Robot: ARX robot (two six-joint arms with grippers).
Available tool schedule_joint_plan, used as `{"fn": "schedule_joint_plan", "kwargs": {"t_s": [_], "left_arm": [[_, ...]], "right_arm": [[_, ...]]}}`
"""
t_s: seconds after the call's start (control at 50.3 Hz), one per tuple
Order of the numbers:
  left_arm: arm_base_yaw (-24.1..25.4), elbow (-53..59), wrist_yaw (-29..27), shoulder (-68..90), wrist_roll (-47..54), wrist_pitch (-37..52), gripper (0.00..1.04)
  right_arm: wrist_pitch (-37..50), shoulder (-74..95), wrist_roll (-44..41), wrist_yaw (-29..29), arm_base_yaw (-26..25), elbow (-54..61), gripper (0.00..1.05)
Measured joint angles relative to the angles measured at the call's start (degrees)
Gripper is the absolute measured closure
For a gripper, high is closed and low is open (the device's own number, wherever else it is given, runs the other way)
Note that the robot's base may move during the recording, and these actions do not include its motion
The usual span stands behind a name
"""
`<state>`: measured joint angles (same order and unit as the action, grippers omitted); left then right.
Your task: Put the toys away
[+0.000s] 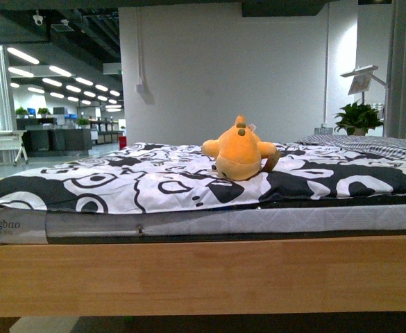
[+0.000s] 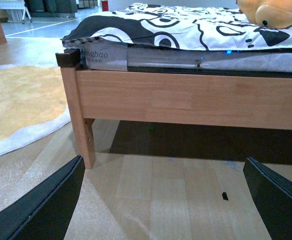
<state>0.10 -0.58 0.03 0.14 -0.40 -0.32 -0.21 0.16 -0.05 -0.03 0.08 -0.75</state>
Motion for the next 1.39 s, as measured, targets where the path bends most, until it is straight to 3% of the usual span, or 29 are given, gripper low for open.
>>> {"fn": "schedule_joint_plan", "kwargs": {"t_s": [1.134,1.273,1.393], "left_arm": [[0.0,0.0,0.0,-0.04,0.0,0.0,0.06],[0.0,0.0,0.07,-0.04,0.0,0.0,0.06],[0.0,0.0,0.02,-0.04,-0.02,0.0,0.06]], "right_arm": [[0.0,0.07,0.02,-0.02,0.0,0.0,0.0],[2.19,6.62,8.04,-11.61,-6.47,-1.44,0.0],[9.66,14.58,11.28,-14.75,-11.78,-3.93,0.0]]}}
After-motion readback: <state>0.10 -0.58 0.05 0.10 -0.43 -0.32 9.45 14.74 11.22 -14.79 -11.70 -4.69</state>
